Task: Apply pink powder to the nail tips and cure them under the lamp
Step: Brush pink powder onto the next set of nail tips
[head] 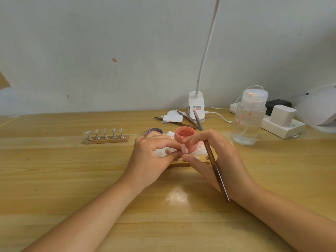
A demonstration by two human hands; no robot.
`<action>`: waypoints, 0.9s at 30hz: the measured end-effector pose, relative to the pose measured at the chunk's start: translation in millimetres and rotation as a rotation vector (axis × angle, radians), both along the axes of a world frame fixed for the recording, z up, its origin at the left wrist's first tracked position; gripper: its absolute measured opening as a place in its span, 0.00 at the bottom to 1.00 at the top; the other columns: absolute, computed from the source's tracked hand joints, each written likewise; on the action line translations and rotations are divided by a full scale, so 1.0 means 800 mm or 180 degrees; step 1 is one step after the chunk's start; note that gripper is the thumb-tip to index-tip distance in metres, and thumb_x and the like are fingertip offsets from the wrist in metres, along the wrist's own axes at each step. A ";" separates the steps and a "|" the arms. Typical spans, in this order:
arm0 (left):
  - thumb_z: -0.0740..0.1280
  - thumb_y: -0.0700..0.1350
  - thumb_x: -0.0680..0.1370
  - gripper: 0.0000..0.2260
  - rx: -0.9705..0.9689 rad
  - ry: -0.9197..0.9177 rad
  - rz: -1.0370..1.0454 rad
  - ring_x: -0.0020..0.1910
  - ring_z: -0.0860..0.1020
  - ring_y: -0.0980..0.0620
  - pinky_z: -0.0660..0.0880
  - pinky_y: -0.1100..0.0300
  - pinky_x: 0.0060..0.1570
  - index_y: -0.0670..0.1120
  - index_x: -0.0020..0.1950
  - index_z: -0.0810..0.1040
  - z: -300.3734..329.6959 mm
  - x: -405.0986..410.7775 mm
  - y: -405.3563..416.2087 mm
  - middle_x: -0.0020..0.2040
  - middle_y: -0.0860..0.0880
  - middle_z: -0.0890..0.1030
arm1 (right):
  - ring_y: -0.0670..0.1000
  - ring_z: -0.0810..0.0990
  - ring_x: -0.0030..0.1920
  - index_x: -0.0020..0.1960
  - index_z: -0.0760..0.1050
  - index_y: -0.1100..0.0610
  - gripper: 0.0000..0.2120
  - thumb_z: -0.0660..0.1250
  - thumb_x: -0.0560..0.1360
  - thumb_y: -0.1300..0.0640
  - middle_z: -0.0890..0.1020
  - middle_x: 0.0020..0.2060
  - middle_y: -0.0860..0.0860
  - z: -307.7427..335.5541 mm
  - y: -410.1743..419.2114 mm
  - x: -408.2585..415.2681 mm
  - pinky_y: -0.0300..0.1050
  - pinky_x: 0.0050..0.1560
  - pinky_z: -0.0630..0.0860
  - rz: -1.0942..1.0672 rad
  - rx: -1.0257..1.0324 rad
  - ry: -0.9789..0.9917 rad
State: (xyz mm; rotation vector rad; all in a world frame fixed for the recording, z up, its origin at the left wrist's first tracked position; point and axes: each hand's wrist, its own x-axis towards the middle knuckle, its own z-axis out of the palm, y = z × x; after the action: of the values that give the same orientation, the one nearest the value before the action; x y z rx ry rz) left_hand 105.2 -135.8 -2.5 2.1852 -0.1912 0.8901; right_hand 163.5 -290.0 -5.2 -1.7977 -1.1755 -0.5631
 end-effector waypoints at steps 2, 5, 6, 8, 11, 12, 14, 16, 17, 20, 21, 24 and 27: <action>0.73 0.48 0.66 0.12 0.0041 0.0087 0.0017 0.47 0.74 0.64 0.67 0.42 0.56 0.59 0.47 0.78 0.001 -0.001 -0.002 0.37 0.69 0.79 | 0.47 0.80 0.44 0.46 0.72 0.49 0.12 0.73 0.67 0.54 0.81 0.42 0.45 -0.001 0.001 -0.001 0.48 0.47 0.77 0.0009 0.0038 -0.0041; 0.73 0.51 0.66 0.10 0.0077 0.0170 0.0017 0.48 0.73 0.64 0.65 0.41 0.57 0.60 0.45 0.79 0.004 -0.003 -0.004 0.38 0.72 0.78 | 0.49 0.80 0.43 0.44 0.73 0.52 0.10 0.72 0.67 0.55 0.81 0.41 0.46 0.000 0.002 -0.002 0.49 0.45 0.78 0.0007 0.0080 -0.0068; 0.73 0.52 0.66 0.07 0.0066 0.0174 0.0015 0.48 0.73 0.64 0.64 0.41 0.57 0.60 0.43 0.80 0.004 -0.003 -0.004 0.39 0.71 0.78 | 0.49 0.80 0.44 0.44 0.72 0.51 0.11 0.73 0.67 0.56 0.80 0.41 0.45 0.000 0.003 -0.002 0.47 0.45 0.78 0.0003 0.0090 -0.0051; 0.71 0.55 0.65 0.08 0.0031 0.0176 0.0031 0.49 0.73 0.64 0.64 0.42 0.58 0.62 0.43 0.80 0.005 -0.004 -0.005 0.41 0.71 0.78 | 0.46 0.79 0.45 0.45 0.69 0.47 0.15 0.74 0.68 0.57 0.79 0.42 0.42 0.000 0.002 -0.001 0.41 0.47 0.76 0.0007 0.0128 0.0016; 0.72 0.60 0.62 0.08 -0.0055 0.0198 0.0041 0.50 0.74 0.64 0.66 0.42 0.58 0.61 0.38 0.79 0.005 -0.005 -0.005 0.46 0.70 0.78 | 0.42 0.78 0.47 0.46 0.67 0.44 0.16 0.74 0.69 0.57 0.79 0.44 0.40 0.002 -0.004 0.001 0.32 0.49 0.72 0.0008 0.0251 0.0194; 0.72 0.61 0.61 0.10 -0.0099 0.0238 0.0058 0.49 0.74 0.64 0.67 0.42 0.58 0.62 0.40 0.78 0.005 -0.004 -0.005 0.47 0.69 0.77 | 0.42 0.78 0.47 0.45 0.67 0.43 0.18 0.74 0.68 0.58 0.79 0.43 0.40 0.002 -0.006 0.003 0.31 0.49 0.71 -0.0015 0.0320 0.0260; 0.70 0.62 0.58 0.16 -0.0183 0.0374 0.0120 0.47 0.73 0.65 0.68 0.44 0.57 0.60 0.42 0.75 0.002 -0.003 -0.004 0.47 0.69 0.76 | 0.42 0.77 0.46 0.44 0.67 0.43 0.20 0.74 0.68 0.62 0.79 0.42 0.40 0.002 -0.010 0.008 0.31 0.48 0.71 -0.0105 0.0420 0.0399; 0.69 0.64 0.56 0.21 -0.0175 0.0520 0.0176 0.46 0.73 0.64 0.68 0.45 0.58 0.57 0.44 0.74 0.000 -0.001 -0.001 0.45 0.68 0.77 | 0.42 0.76 0.44 0.43 0.69 0.46 0.17 0.74 0.68 0.63 0.79 0.40 0.40 0.002 -0.011 0.013 0.31 0.48 0.70 -0.0141 0.0400 0.0549; 0.69 0.64 0.56 0.22 -0.0181 0.0586 0.0179 0.46 0.73 0.63 0.68 0.45 0.58 0.55 0.45 0.74 -0.002 0.000 0.000 0.43 0.65 0.77 | 0.42 0.76 0.44 0.42 0.70 0.48 0.16 0.74 0.68 0.63 0.79 0.39 0.40 0.001 -0.013 0.015 0.31 0.48 0.70 -0.0148 0.0363 0.0608; 0.69 0.64 0.54 0.25 -0.0252 0.0752 0.0163 0.45 0.75 0.60 0.68 0.46 0.59 0.54 0.46 0.73 -0.005 0.003 0.003 0.42 0.61 0.77 | 0.40 0.76 0.45 0.42 0.70 0.49 0.14 0.74 0.68 0.63 0.79 0.39 0.41 -0.001 -0.016 0.021 0.27 0.48 0.67 -0.0180 0.0137 0.0647; 0.70 0.63 0.54 0.25 -0.0292 0.0814 0.0159 0.46 0.75 0.61 0.68 0.46 0.59 0.54 0.47 0.74 -0.006 0.004 0.004 0.42 0.60 0.77 | 0.40 0.76 0.46 0.43 0.71 0.49 0.14 0.74 0.68 0.63 0.79 0.39 0.41 -0.002 -0.016 0.023 0.27 0.48 0.67 -0.0175 0.0053 0.0652; 0.75 0.58 0.56 0.23 -0.0369 0.0982 0.0138 0.46 0.77 0.59 0.69 0.49 0.60 0.53 0.47 0.74 -0.010 0.007 0.007 0.42 0.56 0.79 | 0.41 0.77 0.46 0.43 0.72 0.51 0.13 0.75 0.67 0.62 0.80 0.39 0.43 -0.003 -0.017 0.026 0.30 0.49 0.69 -0.0156 -0.0063 0.0659; 0.78 0.47 0.60 0.19 -0.0466 0.1050 0.0081 0.43 0.78 0.54 0.73 0.55 0.55 0.53 0.45 0.74 -0.013 0.008 0.008 0.34 0.61 0.78 | 0.40 0.76 0.47 0.43 0.71 0.47 0.14 0.74 0.67 0.60 0.79 0.40 0.41 -0.003 -0.019 0.027 0.30 0.48 0.70 -0.0166 -0.0186 0.0622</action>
State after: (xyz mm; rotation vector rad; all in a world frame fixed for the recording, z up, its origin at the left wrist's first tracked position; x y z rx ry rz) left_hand 112.0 -129.2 -12.7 2.1628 0.0607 0.5275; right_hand 185.0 -304.8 -7.3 -1.8911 -1.0237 -0.3761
